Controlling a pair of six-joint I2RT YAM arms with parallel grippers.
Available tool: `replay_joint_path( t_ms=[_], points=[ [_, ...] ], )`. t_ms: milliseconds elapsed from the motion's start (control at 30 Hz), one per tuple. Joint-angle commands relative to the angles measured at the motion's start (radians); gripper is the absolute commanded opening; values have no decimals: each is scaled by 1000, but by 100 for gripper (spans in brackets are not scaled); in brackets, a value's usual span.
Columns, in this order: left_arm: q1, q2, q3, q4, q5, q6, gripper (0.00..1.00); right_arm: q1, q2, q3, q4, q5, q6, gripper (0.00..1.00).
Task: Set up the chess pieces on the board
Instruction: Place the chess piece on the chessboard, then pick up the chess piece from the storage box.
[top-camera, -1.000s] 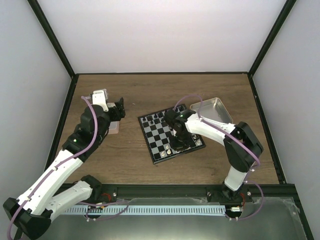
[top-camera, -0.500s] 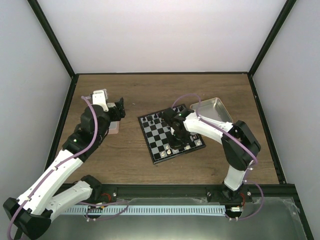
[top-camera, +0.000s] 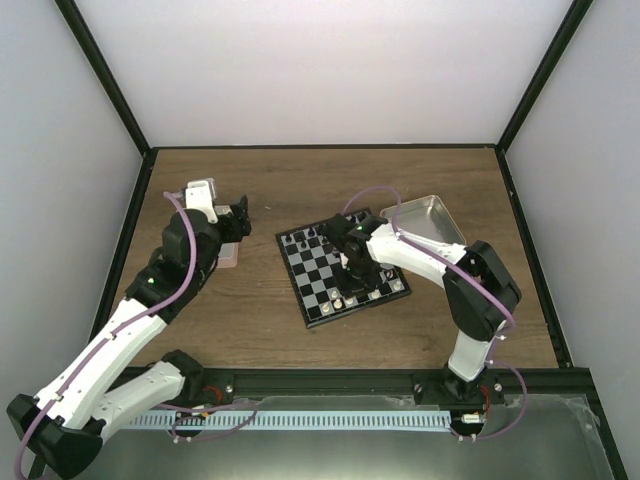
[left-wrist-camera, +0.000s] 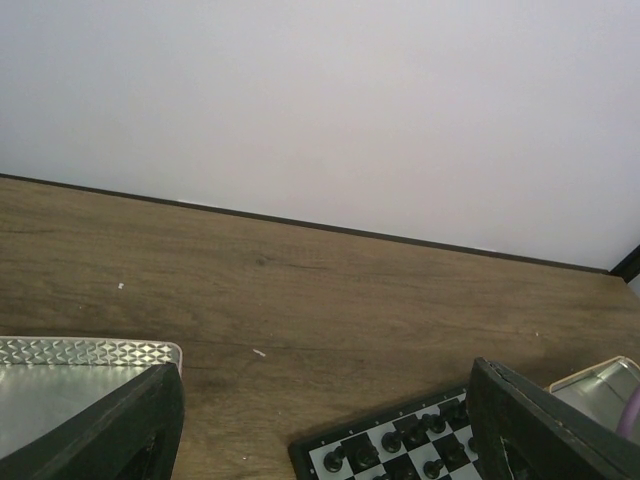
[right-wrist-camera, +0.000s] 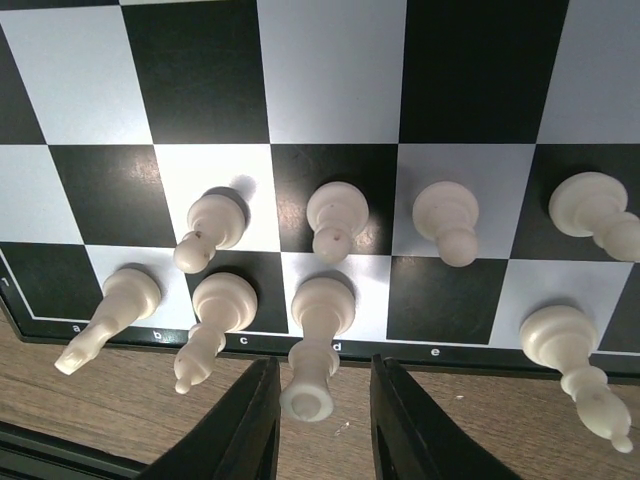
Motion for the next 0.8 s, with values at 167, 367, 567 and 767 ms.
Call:
replay_joint_path(
  t_ms=[167, 367, 567, 767],
  points=[
    [3, -1, -11, 14, -7, -1, 79, 8, -61, 89, 14, 52, 23, 33],
    [3, 3, -14, 21, -4, -2, 79, -58, -166, 99, 96, 204, 63, 44],
    [3, 26, -15, 37, 38, -2, 79, -285, -225, -18, 285, 264, 85, 45],
    [3, 62, -2, 48, 109, -13, 79, -525, -167, -90, 463, 240, 52, 45]
  ],
)
